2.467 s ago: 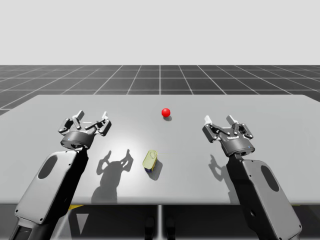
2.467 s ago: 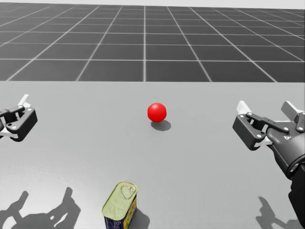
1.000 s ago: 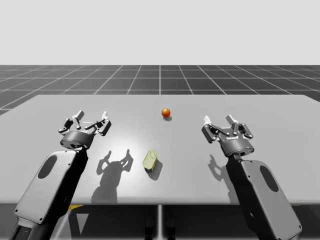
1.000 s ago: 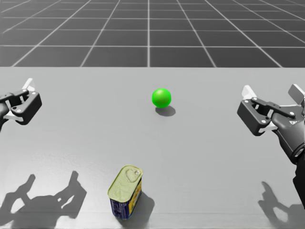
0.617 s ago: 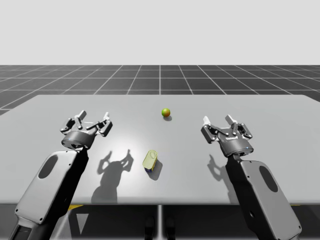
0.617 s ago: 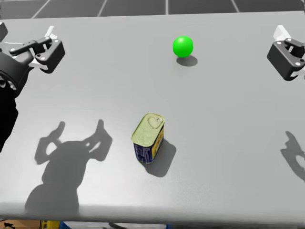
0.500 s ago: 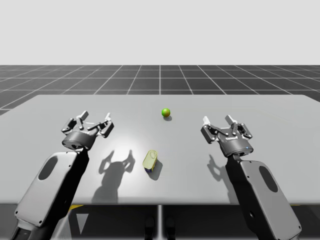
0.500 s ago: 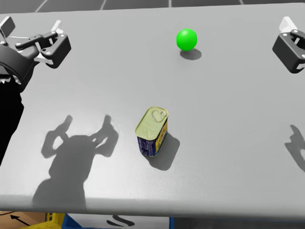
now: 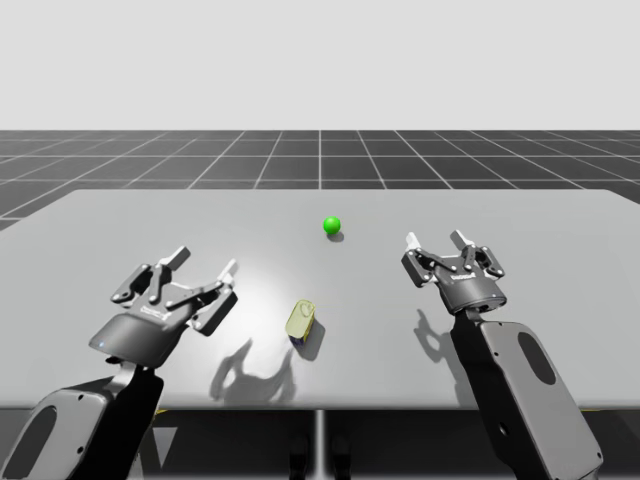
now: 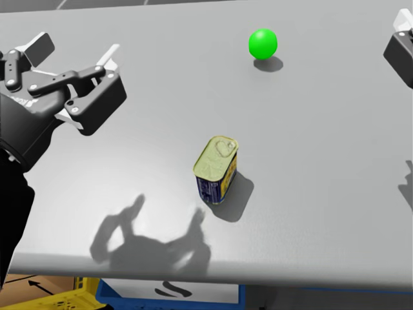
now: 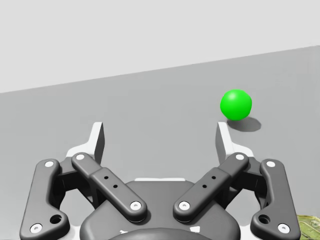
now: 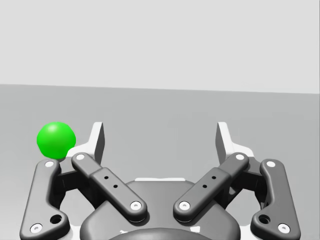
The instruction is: Watch the red light. When it turns green, pick up the object.
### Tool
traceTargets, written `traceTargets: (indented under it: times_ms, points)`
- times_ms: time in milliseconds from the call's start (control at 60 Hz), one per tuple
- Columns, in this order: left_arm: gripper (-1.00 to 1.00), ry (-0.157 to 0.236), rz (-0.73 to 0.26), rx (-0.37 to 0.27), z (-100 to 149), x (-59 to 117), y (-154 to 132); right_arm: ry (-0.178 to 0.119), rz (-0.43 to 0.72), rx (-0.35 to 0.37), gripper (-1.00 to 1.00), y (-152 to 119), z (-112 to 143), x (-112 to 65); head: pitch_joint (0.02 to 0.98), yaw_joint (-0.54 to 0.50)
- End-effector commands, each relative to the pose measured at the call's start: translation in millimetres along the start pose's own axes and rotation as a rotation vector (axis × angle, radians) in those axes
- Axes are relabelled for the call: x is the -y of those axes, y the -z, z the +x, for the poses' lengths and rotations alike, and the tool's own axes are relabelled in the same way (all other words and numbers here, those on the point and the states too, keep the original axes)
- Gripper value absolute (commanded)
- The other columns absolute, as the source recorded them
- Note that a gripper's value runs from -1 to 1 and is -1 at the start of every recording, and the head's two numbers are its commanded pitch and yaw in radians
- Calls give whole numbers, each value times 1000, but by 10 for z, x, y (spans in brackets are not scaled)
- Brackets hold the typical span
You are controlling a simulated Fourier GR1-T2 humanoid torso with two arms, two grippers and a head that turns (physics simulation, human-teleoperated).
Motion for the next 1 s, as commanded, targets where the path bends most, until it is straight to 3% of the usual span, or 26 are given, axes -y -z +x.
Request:
traceTargets:
  times_ms: [17,117,233,300,333,383,483,767,1000]
  points:
    - [-1000,-37,-82,-46,-85,293,-421,-1,-3,2,-1000,3,2,7,885,105]
    - [-1000,-18,-116,-69,-198,355,-557,0,-3,2,-1000,4,2,6,885,104]
    - [-1000,1,-171,-142,-441,467,-765,0,-4,1,-1000,6,-2,6,886,103]
    - [-1000,-22,-204,-187,-576,516,-823,-1,-6,2,-1000,5,-3,9,888,102]
    - [-1000,-12,-219,-204,-669,554,-850,1,-7,1,-1000,4,-1,13,890,103]
    - [-1000,-37,-239,-234,-747,602,-870,2,-9,2,-1000,2,0,15,890,104]
    - [-1000,-48,-265,-262,-855,687,-880,4,-10,3,-1000,2,1,20,891,105]
    - [-1000,-75,-287,-315,-1044,942,-677,2,-13,8,-1000,-2,10,32,892,107]
    - [-1000,-82,-235,-331,-1084,1071,-379,0,-15,11,-1000,2,17,44,895,106]
